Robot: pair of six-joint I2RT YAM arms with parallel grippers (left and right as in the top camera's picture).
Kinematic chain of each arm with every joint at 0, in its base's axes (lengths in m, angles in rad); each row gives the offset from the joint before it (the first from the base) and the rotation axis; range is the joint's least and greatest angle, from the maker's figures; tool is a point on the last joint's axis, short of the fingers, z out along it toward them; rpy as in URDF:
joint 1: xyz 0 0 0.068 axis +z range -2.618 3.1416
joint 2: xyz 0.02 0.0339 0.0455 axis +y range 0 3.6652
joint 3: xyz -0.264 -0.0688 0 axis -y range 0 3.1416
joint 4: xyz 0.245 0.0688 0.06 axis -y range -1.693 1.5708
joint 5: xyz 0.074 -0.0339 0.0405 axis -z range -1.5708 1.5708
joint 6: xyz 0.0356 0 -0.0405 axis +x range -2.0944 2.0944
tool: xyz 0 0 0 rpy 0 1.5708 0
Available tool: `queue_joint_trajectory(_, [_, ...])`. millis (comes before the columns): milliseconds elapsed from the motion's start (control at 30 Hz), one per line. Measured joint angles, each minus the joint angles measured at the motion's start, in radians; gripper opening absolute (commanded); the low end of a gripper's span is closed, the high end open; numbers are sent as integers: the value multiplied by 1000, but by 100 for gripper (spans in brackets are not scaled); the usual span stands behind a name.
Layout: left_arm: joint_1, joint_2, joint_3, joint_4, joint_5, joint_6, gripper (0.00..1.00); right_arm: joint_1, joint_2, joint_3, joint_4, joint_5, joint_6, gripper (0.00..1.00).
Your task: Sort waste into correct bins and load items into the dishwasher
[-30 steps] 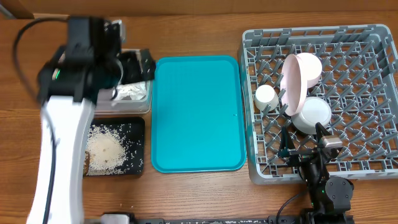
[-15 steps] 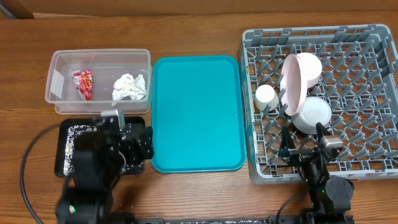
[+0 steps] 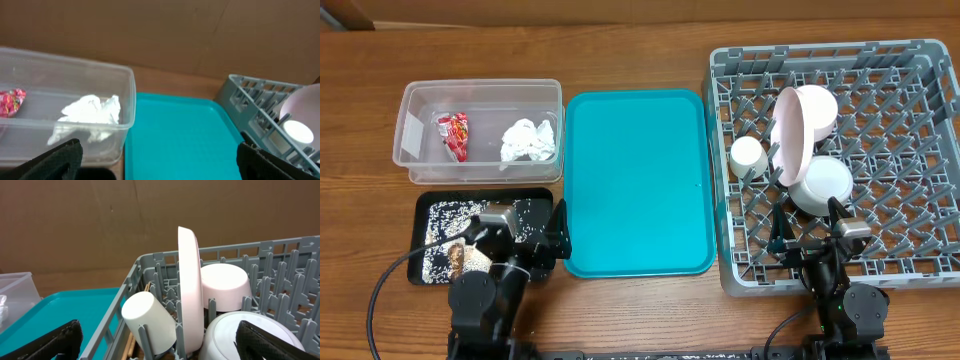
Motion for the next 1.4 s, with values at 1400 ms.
queue_joint_trajectory(1400, [29,-239,-221,33,0,367,100,0,0,0,1,0,0,100])
